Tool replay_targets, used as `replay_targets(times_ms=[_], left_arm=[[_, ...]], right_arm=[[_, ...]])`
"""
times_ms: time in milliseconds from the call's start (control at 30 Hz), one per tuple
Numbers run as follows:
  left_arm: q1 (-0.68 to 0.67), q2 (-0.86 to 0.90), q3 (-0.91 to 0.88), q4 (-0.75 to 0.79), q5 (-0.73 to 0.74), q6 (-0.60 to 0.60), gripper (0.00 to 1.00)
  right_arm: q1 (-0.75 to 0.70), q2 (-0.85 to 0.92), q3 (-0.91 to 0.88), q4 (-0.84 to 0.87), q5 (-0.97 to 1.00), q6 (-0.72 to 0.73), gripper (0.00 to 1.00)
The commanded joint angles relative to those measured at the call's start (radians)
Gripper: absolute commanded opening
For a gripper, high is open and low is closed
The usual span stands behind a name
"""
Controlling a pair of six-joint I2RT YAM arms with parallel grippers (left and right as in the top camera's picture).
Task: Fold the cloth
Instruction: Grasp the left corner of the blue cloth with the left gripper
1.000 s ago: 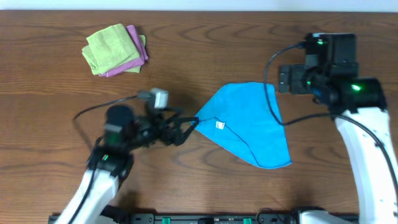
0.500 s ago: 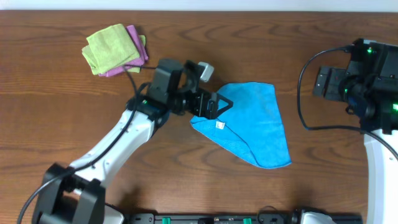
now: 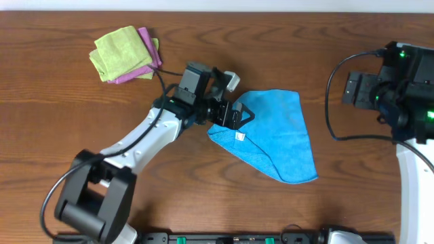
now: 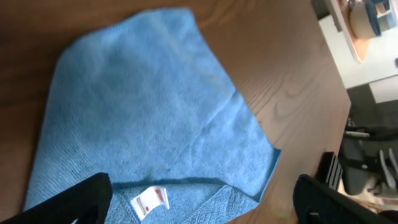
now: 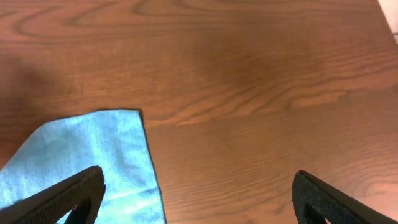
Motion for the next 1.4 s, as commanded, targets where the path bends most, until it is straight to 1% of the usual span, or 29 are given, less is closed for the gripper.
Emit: replay_targets(times_ms=[0, 67, 267, 333, 367, 400, 567, 667, 767, 933, 1000, 1200, 1367], left_arm=[[-0.027, 0.020, 0.018, -0.032, 0.044, 0.010, 0.93], [-0.046, 0.021, 0.018, -0.062, 0.043, 0.010, 0.91], [-0.095, 0.019, 0.019, -0.161, 0.045, -0.039, 0.91], [-0.097, 0.014, 0.019, -0.202, 0.045, -0.043, 0.87], [-0.096, 0.012, 0.019, -0.220, 0.045, -0.043, 0.82], [-0.096, 0.008, 0.019, -0.237, 0.044, -0.048, 0.80], [-0.094, -0.010, 0.019, -0.301, 0.026, -0.054, 0.74], [-0.097, -0.010, 0.019, -0.316, -0.051, -0.053, 0.69], [-0.109, -0.009, 0.018, -0.324, -0.182, -0.053, 0.70], [-0.111, -0.007, 0.018, -0.320, -0.278, -0.053, 0.73], [-0.111, -0.002, 0.018, -0.305, -0.279, -0.053, 0.73], [-0.111, 0.043, 0.018, -0.277, -0.269, -0.062, 0.68], [-0.111, 0.085, 0.018, -0.278, -0.191, -0.069, 0.63]], right_arm=[[-0.006, 0.026, -0.008, -0.002, 0.014, -0.007, 0.96], [-0.006, 0.034, -0.008, -0.002, 0.014, -0.007, 0.96], [-0.006, 0.058, -0.008, 0.005, 0.014, -0.008, 0.94], [-0.006, 0.064, -0.008, 0.006, 0.014, -0.008, 0.93], [-0.006, 0.066, -0.008, 0.006, 0.014, -0.008, 0.92], [-0.006, 0.066, -0.008, 0.006, 0.014, -0.008, 0.91], [-0.006, 0.066, -0.009, 0.014, 0.013, -0.008, 0.89], [-0.006, 0.066, -0.009, 0.014, 0.006, -0.008, 0.88], [-0.006, 0.066, -0.008, 0.013, -0.002, -0.008, 0.88], [-0.006, 0.066, -0.008, 0.015, -0.002, -0.007, 0.88], [-0.006, 0.066, -0.009, 0.018, -0.002, -0.008, 0.88], [-0.006, 0.066, -0.008, 0.023, -0.002, -0.008, 0.88], [-0.006, 0.066, -0.009, 0.030, -0.002, -0.008, 0.88]])
